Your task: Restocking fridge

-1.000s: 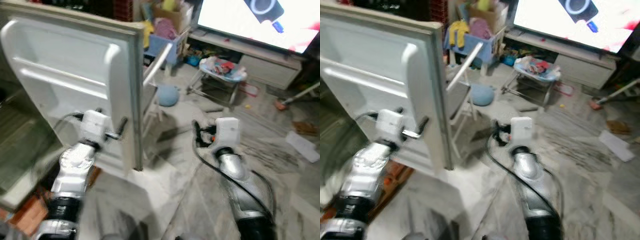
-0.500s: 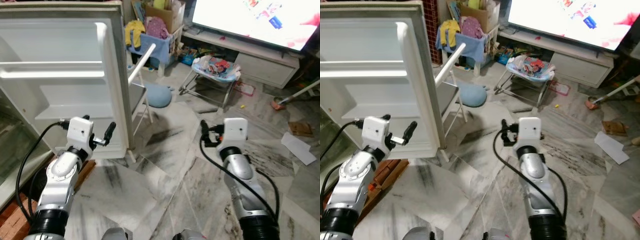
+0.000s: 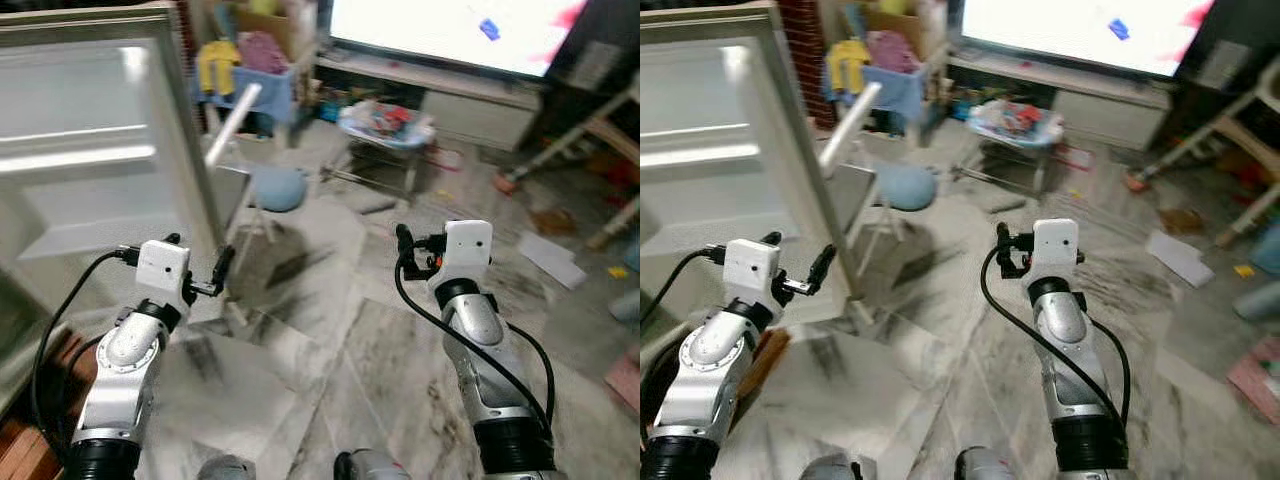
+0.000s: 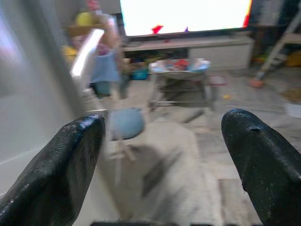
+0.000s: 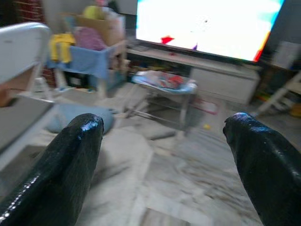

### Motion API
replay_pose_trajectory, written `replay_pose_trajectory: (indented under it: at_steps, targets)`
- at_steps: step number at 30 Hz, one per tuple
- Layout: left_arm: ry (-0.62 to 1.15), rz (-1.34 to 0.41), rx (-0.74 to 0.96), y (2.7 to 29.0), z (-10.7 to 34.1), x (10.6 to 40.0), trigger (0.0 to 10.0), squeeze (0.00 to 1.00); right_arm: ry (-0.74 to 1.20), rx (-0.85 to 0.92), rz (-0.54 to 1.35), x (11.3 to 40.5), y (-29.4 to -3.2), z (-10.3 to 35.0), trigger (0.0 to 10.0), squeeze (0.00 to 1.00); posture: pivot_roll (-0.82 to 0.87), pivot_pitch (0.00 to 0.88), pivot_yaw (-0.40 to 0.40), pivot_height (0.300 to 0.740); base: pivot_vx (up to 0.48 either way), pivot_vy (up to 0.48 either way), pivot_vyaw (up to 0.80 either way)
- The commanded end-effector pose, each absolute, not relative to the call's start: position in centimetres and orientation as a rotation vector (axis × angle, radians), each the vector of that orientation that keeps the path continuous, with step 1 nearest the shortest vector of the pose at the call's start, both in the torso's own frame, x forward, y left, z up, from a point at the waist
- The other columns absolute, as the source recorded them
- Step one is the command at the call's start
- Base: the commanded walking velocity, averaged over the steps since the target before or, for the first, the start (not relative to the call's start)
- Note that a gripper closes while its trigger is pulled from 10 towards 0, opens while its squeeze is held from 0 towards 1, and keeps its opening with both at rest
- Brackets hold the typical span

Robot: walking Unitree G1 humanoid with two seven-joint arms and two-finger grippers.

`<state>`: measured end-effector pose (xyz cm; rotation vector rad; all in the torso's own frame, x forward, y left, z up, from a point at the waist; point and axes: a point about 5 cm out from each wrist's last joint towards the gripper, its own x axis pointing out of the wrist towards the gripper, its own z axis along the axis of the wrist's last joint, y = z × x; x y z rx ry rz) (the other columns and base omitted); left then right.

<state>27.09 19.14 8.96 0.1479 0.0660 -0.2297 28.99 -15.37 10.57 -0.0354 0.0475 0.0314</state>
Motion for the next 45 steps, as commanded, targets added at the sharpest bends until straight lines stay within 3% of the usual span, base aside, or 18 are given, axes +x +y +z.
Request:
replay_pose_trajectory:
  at_steps: [1, 28, 36, 45]
  targets:
    - [0.070, -0.241, 0.147, 19.0, 9.0, 27.0, 10.0, 0.00, 0.043, -0.034, 0.015, 29.0, -15.6, 10.8, 10.0, 0.00, 0.10, 0.018, -0.039, 0.740, 0.000, -0.247, -0.80]
    - [0.084, -0.239, 0.187, 19.2, 8.7, 27.5, 10.0, 0.00, 0.036, -0.011, 0.018, 28.8, -15.9, 10.4, 10.0, 0.00, 0.10, 0.000, -0.010, 0.740, 0.000, -0.255, -0.79]
    - [0.117, -0.274, 0.265, 20.4, 8.7, 28.5, 10.0, 0.00, -0.015, 0.000, -0.098, 29.2, -17.4, 11.0, 10.0, 0.00, 0.08, 0.000, 0.107, 0.740, 0.000, 0.000, 0.00]
    - [0.091, -0.290, 0.279, 20.7, 9.6, 29.8, 10.0, 0.00, -0.024, -0.012, -0.101, 28.8, -17.6, 11.4, 10.0, 0.00, 0.04, 0.000, 0.082, 0.740, 0.000, 0.000, 0.00]
